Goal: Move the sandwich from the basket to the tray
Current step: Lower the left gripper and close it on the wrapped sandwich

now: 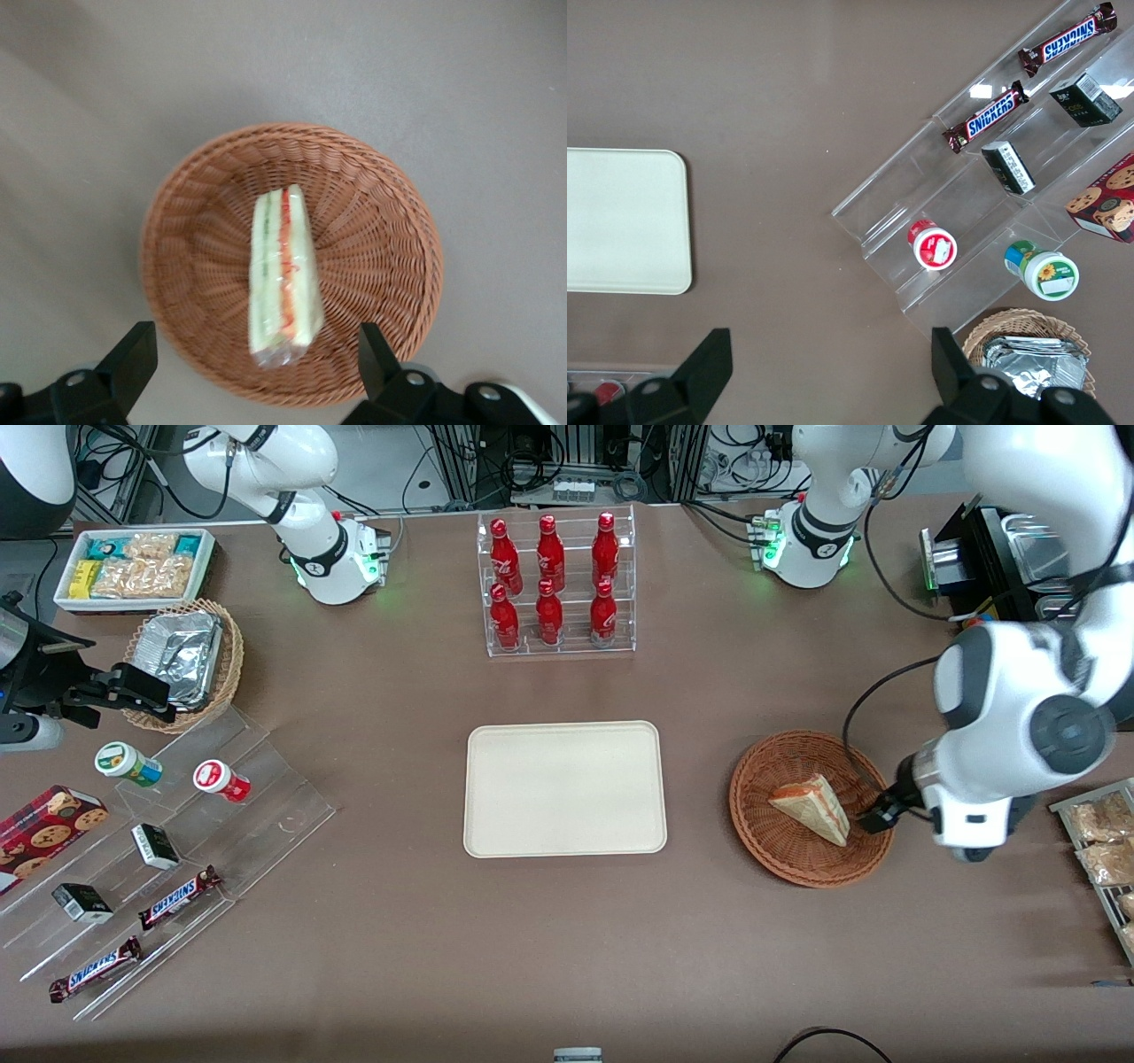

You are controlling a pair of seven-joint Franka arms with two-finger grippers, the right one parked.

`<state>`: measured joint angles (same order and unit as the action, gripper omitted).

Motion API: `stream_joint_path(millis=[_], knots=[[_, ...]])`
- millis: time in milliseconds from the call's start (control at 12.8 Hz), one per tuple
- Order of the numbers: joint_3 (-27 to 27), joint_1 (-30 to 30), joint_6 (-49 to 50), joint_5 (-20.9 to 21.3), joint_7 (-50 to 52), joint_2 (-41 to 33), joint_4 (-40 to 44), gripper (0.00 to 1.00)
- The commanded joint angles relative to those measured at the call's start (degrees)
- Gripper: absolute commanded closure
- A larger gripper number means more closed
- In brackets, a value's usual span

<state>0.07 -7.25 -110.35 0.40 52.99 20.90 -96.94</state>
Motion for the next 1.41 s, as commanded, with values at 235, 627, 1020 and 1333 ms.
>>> stream_joint_path(millis=[235, 627, 1020, 1333], knots=[[-0.2, -0.4, -11.1, 0.5, 10.1, -1.9, -10.8, 0.0], [-2.5, -0.5, -21.1, 0.7, 17.1, -2.9, -18.5, 0.0], [-2.9, -2.4, -22.0, 2.4, 17.5, -3.3, -21.6, 0.1], [-2.4, -2.2, -22.5, 2.6, 17.6, -3.3, -21.8, 0.62]])
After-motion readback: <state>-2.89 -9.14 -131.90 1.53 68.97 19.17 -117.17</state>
